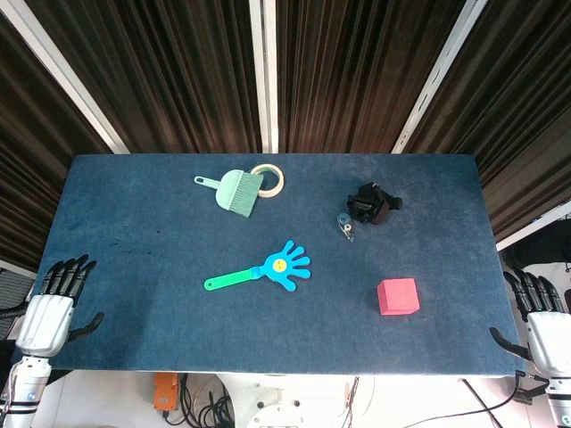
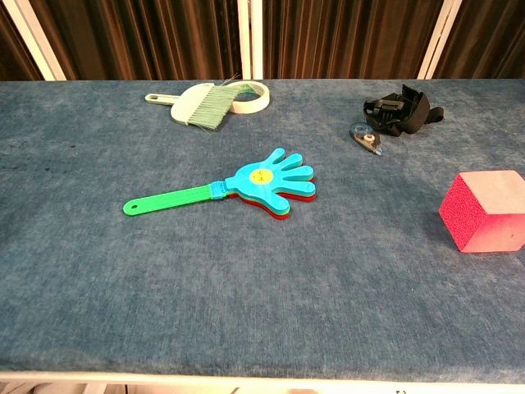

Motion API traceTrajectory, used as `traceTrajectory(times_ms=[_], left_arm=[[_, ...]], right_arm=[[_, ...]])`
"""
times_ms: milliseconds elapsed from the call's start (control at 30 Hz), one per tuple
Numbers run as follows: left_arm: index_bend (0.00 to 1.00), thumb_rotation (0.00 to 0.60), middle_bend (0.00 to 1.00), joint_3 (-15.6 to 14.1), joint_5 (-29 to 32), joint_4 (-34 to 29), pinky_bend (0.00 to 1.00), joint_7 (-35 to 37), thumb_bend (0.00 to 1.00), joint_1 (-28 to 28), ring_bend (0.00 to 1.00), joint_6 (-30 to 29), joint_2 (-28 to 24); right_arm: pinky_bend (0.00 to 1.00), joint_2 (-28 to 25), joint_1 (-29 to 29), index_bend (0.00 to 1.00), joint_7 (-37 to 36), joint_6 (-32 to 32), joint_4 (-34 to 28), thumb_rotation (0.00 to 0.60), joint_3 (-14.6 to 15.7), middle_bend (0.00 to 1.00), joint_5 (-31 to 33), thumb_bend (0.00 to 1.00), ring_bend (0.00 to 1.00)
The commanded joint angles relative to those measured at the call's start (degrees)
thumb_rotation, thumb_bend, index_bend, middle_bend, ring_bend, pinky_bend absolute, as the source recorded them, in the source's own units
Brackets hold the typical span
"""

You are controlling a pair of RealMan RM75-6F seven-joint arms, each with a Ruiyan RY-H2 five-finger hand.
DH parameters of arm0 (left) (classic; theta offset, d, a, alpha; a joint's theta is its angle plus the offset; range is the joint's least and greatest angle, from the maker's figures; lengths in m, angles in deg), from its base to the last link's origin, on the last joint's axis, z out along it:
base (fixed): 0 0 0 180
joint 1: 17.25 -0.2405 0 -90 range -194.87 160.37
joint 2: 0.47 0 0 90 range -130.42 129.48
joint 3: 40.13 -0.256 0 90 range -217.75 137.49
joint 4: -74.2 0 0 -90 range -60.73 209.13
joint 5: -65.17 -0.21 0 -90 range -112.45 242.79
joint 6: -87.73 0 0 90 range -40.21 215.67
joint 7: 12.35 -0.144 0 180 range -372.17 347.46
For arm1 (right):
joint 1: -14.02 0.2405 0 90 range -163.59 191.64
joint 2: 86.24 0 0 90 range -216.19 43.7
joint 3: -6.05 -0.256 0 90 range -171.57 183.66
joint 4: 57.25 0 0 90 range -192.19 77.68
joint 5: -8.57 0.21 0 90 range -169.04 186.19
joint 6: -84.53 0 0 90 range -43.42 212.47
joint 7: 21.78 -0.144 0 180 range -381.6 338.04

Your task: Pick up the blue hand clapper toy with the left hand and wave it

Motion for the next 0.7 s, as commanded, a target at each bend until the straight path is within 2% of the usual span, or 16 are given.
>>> traceTrajectory(times_ms=[33, 367, 567, 700], left_arm=[[0.07, 0.6, 0.01, 0.0, 0.0, -0.1, 0.0, -0.1, 0.23, 0.0, 0.0, 0.0, 0.0], [0.07, 0.6, 0.01, 0.0, -0.2, -3.1, 0.0, 1.5, 0.23, 0.7, 0.0, 1.0, -0.6], [0.07, 0.6, 0.02, 1.0, -0.9, -8.3, 0.0, 5.0, 0.22, 4.4, 0.0, 5.3, -0.5], [0.07, 0.6, 0.06, 2.9, 0.2, -10.6, 0.0, 4.5, 0.21, 9.0, 0.0, 11.3, 1.2]], right_arm=[[0.0, 0.0, 0.0, 0.0, 0.0, 0.0, 0.0, 0.6, 0.0, 0.0, 0.0, 0.13, 0.0], [0.0, -0.2, 0.1, 0.0, -0.4, 0.1, 0.1, 0.6, -0.3, 0.0, 0.0, 0.13, 0.0], [0.0, -0.7, 0.2, 0.0, -0.3, 0.2, -0.4, 0.6, -0.8, 0.0, 0.5, 0.13, 0.0], [0.0, -1.2, 0.3, 0.0, -0.1, 0.2, -0.6, 0.6, -1.0, 0.0, 0.5, 0.13, 0.0]])
